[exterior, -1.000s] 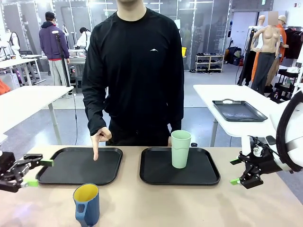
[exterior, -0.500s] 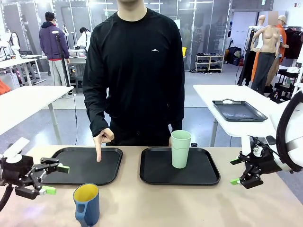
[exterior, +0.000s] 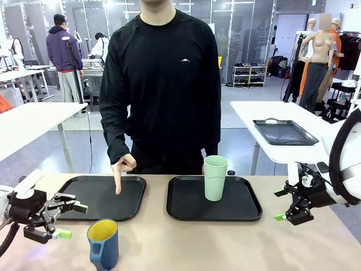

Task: Sort and store the cups by type.
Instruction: Pick up the Handle plastic cup and place it into the empty Flat Tray.

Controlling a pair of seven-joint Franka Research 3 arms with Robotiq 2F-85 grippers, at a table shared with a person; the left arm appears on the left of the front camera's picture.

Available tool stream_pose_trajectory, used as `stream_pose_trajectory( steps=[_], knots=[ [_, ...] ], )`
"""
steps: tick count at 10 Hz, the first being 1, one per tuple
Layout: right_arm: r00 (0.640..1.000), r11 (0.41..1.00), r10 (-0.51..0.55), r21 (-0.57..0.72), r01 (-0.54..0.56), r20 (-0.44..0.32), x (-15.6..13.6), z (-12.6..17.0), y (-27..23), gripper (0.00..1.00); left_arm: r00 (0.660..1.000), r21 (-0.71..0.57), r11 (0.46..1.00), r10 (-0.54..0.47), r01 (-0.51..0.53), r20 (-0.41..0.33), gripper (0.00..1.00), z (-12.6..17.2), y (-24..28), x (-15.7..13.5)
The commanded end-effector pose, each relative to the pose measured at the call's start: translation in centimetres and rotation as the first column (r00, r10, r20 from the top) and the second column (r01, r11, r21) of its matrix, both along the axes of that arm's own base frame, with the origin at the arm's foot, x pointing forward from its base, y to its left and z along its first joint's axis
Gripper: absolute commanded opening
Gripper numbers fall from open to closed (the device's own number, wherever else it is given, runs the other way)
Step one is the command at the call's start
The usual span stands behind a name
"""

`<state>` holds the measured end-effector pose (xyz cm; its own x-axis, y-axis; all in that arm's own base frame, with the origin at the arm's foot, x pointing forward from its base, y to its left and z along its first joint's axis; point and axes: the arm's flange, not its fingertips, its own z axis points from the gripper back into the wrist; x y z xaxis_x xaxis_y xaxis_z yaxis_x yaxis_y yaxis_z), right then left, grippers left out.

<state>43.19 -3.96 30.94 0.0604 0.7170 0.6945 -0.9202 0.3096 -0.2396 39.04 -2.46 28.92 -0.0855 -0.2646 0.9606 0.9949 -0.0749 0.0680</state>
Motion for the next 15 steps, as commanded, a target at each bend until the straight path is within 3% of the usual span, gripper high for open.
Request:
stream_pose_trajectory(
  steps=[1, 2, 4, 7, 10, 12, 15],
  knots=[
    [1.000, 1.000, -0.002, 0.011, 0.002, 0.006, 0.3, -0.1, -0.1, 1.00, 1.000, -0.017, 1.000, 0.003, -0.003, 0.008, 1.00, 0.4, 0.2, 0.0],
    [1.000, 1.000, -0.002, 0.011, 0.002, 0.006, 0.3, -0.1, -0.1, 1.00, 1.000, 0.000, 1.000, 0.000, 0.000, 0.000, 1.00, 0.0, 0.0, 0.0],
    [1.000, 1.000, -0.002, 0.011, 0.002, 0.006, 0.3, -0.1, -0.1, 1.00, 0.998, 0.038, 0.998, -0.055, 0.054, 0.038, 1.00, -1.2, -0.5, 3.2],
    [1.000, 1.000, -0.002, 0.011, 0.002, 0.006, 0.3, -0.1, -0.1, 1.00, 0.990, 0.054, 0.988, -0.142, 0.142, -0.004, 1.00, -3.0, -1.1, 5.7],
    [1.000, 1.000, -0.002, 0.011, 0.002, 0.006, 0.3, -0.1, -0.1, 1.00, 0.980, -0.020, 0.981, -0.191, 0.191, -0.059, 1.00, -3.9, -2.1, 4.7],
    [1.000, 1.000, -0.002, 0.011, 0.002, 0.006, 0.3, -0.1, -0.1, 1.00, 0.982, -0.084, 0.982, -0.175, 0.168, -0.073, 1.00, -3.9, -2.7, 3.3],
    [1.000, 1.000, -0.002, 0.011, 0.002, 0.006, 0.3, -0.1, -0.1, 1.00, 0.982, -0.073, 0.982, -0.177, 0.173, -0.062, 1.00, -4.7, -3.6, 2.5]
  ],
)
